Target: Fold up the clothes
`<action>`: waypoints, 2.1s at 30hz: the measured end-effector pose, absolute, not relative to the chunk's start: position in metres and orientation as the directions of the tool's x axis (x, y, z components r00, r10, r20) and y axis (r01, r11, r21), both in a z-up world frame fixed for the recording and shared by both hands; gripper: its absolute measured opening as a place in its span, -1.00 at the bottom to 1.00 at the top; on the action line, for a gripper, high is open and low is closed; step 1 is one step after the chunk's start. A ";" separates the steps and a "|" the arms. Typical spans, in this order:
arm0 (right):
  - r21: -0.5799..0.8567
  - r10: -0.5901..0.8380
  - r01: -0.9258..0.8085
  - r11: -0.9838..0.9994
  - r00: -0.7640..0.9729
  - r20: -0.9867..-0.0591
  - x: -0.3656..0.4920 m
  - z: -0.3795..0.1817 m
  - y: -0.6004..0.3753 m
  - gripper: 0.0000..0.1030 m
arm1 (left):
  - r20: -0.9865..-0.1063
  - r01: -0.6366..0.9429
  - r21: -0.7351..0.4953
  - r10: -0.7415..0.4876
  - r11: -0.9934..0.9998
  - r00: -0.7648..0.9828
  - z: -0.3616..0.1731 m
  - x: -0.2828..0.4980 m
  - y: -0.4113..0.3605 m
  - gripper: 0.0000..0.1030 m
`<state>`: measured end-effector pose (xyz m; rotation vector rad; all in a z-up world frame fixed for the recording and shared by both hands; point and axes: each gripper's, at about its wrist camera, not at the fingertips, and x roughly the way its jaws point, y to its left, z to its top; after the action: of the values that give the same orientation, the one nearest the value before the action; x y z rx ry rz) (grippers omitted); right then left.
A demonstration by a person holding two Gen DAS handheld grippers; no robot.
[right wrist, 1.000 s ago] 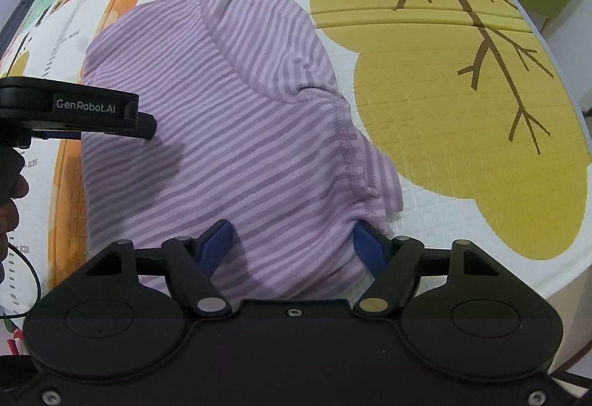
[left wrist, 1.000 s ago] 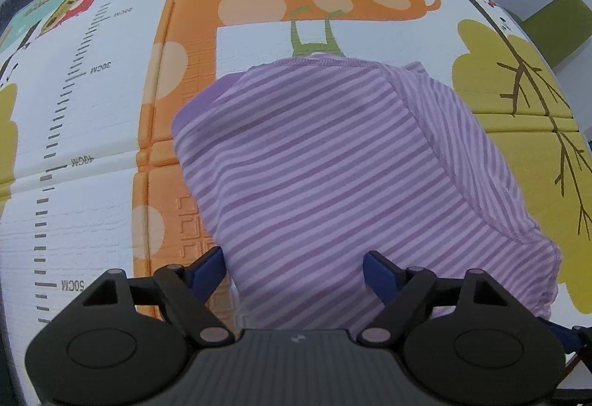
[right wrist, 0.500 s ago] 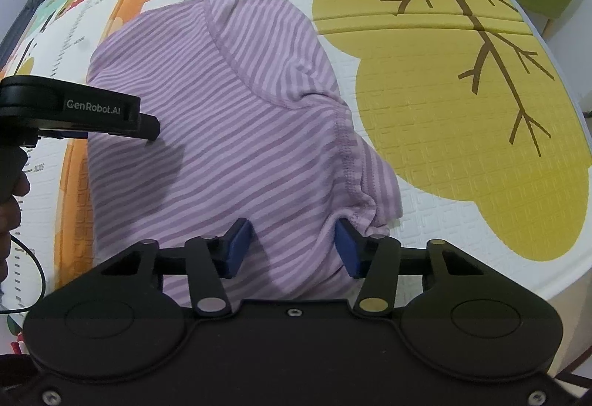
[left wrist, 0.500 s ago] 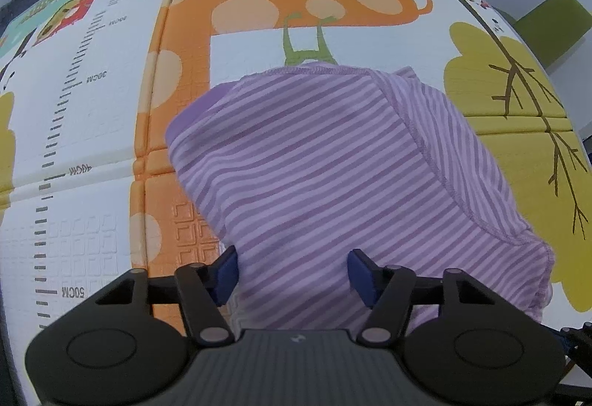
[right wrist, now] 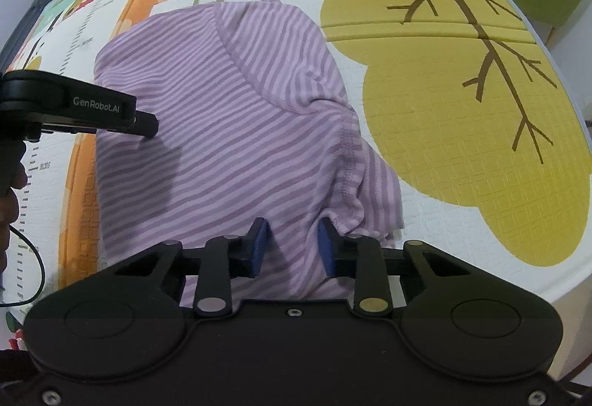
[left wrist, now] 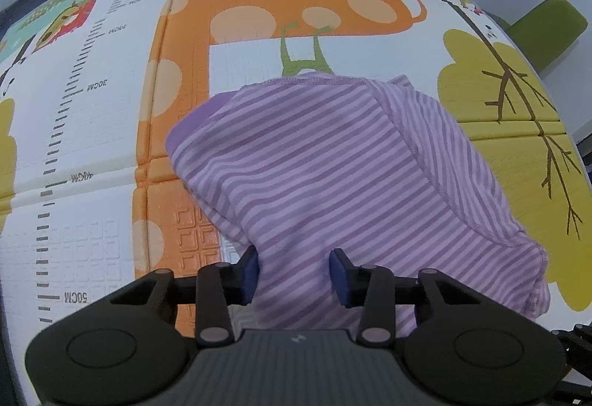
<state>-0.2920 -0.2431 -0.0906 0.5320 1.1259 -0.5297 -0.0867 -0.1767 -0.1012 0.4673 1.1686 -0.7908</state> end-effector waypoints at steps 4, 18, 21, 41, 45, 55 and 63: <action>0.136 -0.125 0.643 0.754 0.343 -0.931 -0.294 -0.091 -0.244 -0.52 | -0.933 0.762 -0.073 -0.313 0.643 0.175 -0.101 -0.088 -0.176 -0.23; 0.123 -0.157 0.670 0.733 0.341 -0.927 -0.301 -0.087 -0.244 -0.73 | -0.934 0.778 -0.101 -0.329 0.620 0.141 -0.100 -0.092 -0.187 -0.27; 0.118 -0.168 0.688 0.716 0.334 -0.927 -0.308 -0.086 -0.248 -0.73 | -0.934 0.787 -0.116 -0.337 0.606 0.122 -0.100 -0.098 -0.196 -0.28; 0.076 -0.265 0.822 0.565 0.267 -0.926 -0.369 -0.086 -0.299 -0.73 | -0.932 0.873 -0.130 -0.359 0.469 0.054 -0.101 -0.153 -0.272 -0.28; 0.073 -0.275 0.835 0.545 0.260 -0.926 -0.379 -0.087 -0.308 -0.73 | -0.933 0.887 -0.118 -0.355 0.447 0.054 -0.101 -0.164 -0.285 -0.28; 0.082 -0.285 0.856 0.511 0.259 -0.923 -0.402 -0.090 -0.334 -0.73 | -0.936 0.915 -0.075 -0.344 0.396 0.072 -0.101 -0.190 -0.317 -0.28; 0.094 -0.296 0.872 0.480 0.262 -0.919 -0.420 -0.092 -0.351 -0.73 | -0.936 0.928 -0.067 -0.346 0.367 0.070 -0.101 -0.206 -0.339 -0.27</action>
<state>-0.4201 -0.3506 -0.0915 0.6948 1.0059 -0.8826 -0.2060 -0.3393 -0.1015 0.6728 1.0998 -1.0760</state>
